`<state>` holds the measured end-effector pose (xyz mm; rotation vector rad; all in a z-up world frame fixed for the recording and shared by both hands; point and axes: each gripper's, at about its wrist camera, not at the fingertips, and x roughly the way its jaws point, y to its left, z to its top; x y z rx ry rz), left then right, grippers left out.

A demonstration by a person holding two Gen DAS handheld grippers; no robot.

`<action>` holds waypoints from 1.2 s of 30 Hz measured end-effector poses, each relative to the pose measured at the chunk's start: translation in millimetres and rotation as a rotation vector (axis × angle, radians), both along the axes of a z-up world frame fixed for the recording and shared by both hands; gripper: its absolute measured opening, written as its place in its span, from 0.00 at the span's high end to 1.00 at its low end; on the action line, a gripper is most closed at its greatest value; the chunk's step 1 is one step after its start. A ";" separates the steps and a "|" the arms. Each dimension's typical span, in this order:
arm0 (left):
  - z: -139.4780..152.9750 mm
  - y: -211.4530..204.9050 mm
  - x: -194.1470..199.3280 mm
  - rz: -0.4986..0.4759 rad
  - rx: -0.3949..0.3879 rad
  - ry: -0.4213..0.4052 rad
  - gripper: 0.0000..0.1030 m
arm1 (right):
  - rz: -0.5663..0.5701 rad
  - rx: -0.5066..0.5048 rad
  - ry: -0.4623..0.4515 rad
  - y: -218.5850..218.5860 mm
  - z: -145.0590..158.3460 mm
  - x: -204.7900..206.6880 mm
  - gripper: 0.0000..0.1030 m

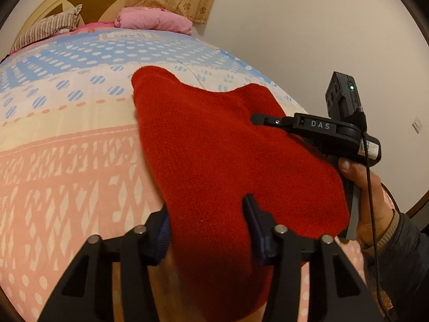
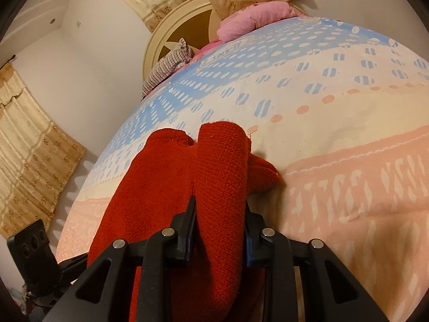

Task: Fold small clothes

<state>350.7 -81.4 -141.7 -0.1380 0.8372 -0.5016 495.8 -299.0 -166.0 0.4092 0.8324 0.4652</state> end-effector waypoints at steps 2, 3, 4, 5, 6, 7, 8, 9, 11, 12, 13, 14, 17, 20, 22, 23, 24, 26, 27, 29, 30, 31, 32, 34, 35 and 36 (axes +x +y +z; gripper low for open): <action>1.0 1.8 -2.6 0.009 -0.003 -0.001 0.55 | -0.008 -0.002 -0.013 0.8 4.6 -6.4 0.73; 2.1 2.4 -4.8 0.012 -0.005 -0.003 0.56 | -0.011 -0.001 -0.019 0.8 6.6 -9.2 0.73; 3.3 2.9 -6.3 0.013 -0.009 -0.006 0.57 | -0.012 0.000 -0.023 0.9 9.5 -12.9 0.73; 4.3 3.3 -8.3 0.015 -0.011 -0.007 0.58 | -0.013 0.001 -0.025 0.8 11.6 -16.0 0.73; 6.1 3.5 -11.4 0.017 -0.014 -0.010 0.58 | -0.013 0.001 -0.024 0.6 13.3 -18.9 0.73; 7.0 3.3 -13.1 0.016 -0.019 -0.012 0.58 | -0.013 0.002 -0.024 0.0 14.4 -21.0 0.73; 8.4 3.1 -15.3 0.013 -0.022 -0.015 0.58 | -0.015 0.003 -0.026 -0.9 16.1 -24.5 0.73; 10.1 2.2 -18.0 0.009 -0.019 -0.021 0.59 | -0.017 0.006 -0.028 -2.0 17.9 -28.5 0.73; 12.8 0.2 -23.1 0.003 -0.011 -0.031 0.59 | -0.021 0.013 -0.033 -4.3 20.1 -35.3 0.73; 14.1 -0.7 -25.9 0.000 -0.011 -0.033 0.60 | -0.025 0.017 -0.038 -6.1 22.1 -41.0 0.73; 15.7 -1.3 -29.2 -0.004 -0.016 -0.038 0.60 | -0.027 0.019 -0.041 -7.1 23.4 -45.3 0.73; 17.1 -1.9 -32.3 -0.007 -0.019 -0.042 0.60 | -0.029 0.023 -0.043 -8.9 24.9 -50.3 0.73; 20.7 -5.1 -42.1 -0.020 -0.026 -0.049 0.60 | -0.036 0.030 -0.047 -13.4 28.9 -62.6 0.73; 23.4 -7.5 -48.6 -0.031 -0.037 -0.052 0.61 | -0.043 0.037 -0.058 -18.6 35.2 -76.0 0.73; 26.0 -9.5 -53.1 -0.038 -0.043 -0.058 0.61 | -0.047 0.043 -0.069 -21.8 40.8 -86.0 0.73; 27.4 -10.5 -55.4 -0.042 -0.046 -0.061 0.61 | -0.049 0.046 -0.074 -23.3 43.4 -90.6 0.73; 28.9 -11.8 -58.4 -0.047 -0.050 -0.064 0.61 | -0.052 0.048 -0.079 -24.7 45.1 -94.3 0.73; 31.8 -14.5 -64.2 -0.057 -0.053 -0.072 0.62 | -0.058 0.051 -0.088 -27.2 49.5 -103.5 0.73; 33.7 -16.2 -67.4 -0.062 -0.056 -0.077 0.62 | -0.063 0.054 -0.093 -29.1 51.6 -108.9 0.73; 36.7 -18.5 -72.3 -0.069 -0.062 -0.084 0.62 | -0.070 0.060 -0.100 -32.4 54.5 -117.0 0.73; 38.2 -19.5 -74.7 -0.074 -0.066 -0.087 0.62 | -0.074 0.064 -0.104 -34.3 56.0 -121.1 0.73; 39.8 -20.8 -77.5 -0.080 -0.069 -0.091 0.62 | -0.079 0.068 -0.109 -36.4 57.9 -126.0 0.73; 41.3 -21.8 -79.7 -0.085 -0.072 -0.094 0.62 | -0.082 0.071 -0.113 -37.9 59.6 -130.0 0.73; 44.5 -24.5 -85.5 -0.095 -0.078 -0.100 0.62 | -0.087 0.077 -0.119 -41.7 62.6 -137.9 0.73; 45.9 -26.2 -88.0 -0.099 -0.080 -0.103 0.62 | -0.090 0.079 -0.121 -43.7 64.1 -141.6 0.73; 47.5 -28.6 -91.2 -0.105 -0.081 -0.106 0.62 | -0.094 0.081 -0.123 -46.3 65.8 -146.1 0.73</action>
